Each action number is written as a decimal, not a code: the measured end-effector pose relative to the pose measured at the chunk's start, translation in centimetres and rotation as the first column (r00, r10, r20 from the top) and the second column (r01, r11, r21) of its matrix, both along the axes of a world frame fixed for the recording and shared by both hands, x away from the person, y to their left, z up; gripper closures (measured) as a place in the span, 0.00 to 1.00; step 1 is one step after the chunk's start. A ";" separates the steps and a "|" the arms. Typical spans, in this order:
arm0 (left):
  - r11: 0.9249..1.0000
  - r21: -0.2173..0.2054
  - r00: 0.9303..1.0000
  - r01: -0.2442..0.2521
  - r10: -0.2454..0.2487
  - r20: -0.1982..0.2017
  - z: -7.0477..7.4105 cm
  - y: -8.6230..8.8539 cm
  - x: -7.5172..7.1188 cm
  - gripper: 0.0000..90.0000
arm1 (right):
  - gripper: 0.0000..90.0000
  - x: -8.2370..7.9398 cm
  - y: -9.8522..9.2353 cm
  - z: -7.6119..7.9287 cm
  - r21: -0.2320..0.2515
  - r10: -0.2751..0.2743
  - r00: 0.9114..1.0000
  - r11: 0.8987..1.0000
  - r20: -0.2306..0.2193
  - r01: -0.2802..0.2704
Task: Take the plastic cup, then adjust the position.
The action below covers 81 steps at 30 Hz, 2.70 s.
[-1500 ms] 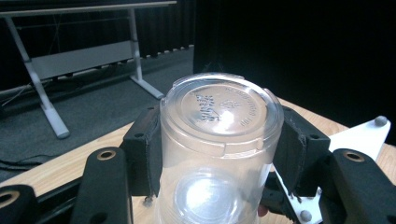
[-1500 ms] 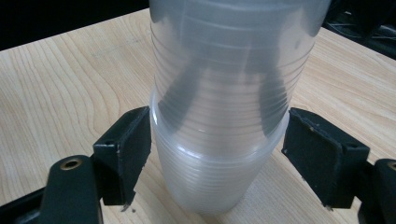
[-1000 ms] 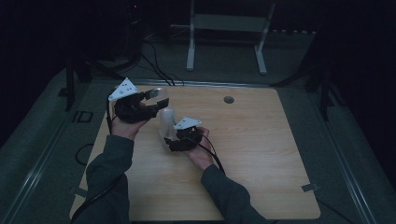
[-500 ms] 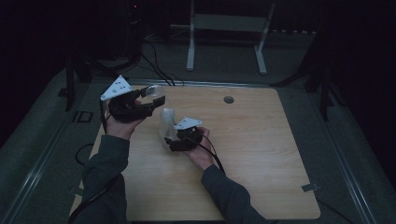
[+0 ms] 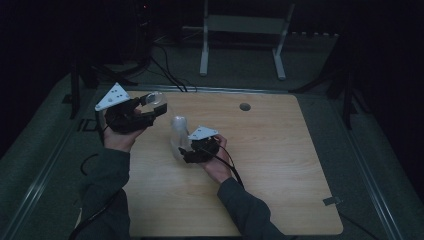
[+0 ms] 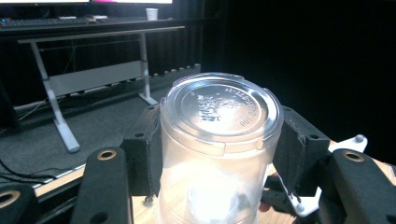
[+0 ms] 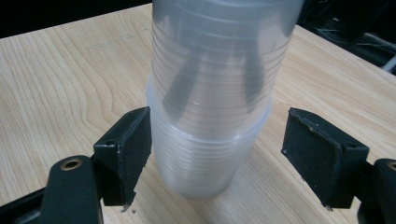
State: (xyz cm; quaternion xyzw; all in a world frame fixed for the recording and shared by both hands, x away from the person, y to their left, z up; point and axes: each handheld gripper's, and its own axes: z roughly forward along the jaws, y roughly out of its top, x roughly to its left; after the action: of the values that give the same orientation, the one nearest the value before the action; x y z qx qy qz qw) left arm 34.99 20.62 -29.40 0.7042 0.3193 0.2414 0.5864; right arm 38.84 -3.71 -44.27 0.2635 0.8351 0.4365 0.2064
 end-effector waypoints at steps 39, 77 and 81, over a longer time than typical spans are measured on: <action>0.998 -0.027 0.996 -0.049 0.047 -0.081 -5.1 2.3 -2.0 0.46 | 0.27 -2.7 -1.8 0.9 0.022 0.033 0.998 0.999 0.053 -0.034; 0.990 -0.120 0.981 -0.074 0.051 -0.187 -11.4 2.5 -3.3 0.46 | 0.32 -4.0 -0.3 1.5 0.071 0.174 0.982 0.981 0.067 -0.179; 0.988 -0.135 0.980 -0.072 0.045 -0.196 -11.6 2.5 -3.4 0.46 | 0.32 -4.2 -0.1 1.7 0.083 0.188 0.979 0.978 0.074 -0.194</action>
State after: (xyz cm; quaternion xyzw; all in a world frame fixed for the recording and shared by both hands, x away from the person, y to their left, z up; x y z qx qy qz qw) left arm 31.59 23.17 -40.99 0.6712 0.4113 0.1664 0.5939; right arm 34.65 -3.81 -42.60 0.1767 0.8289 0.4997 0.1787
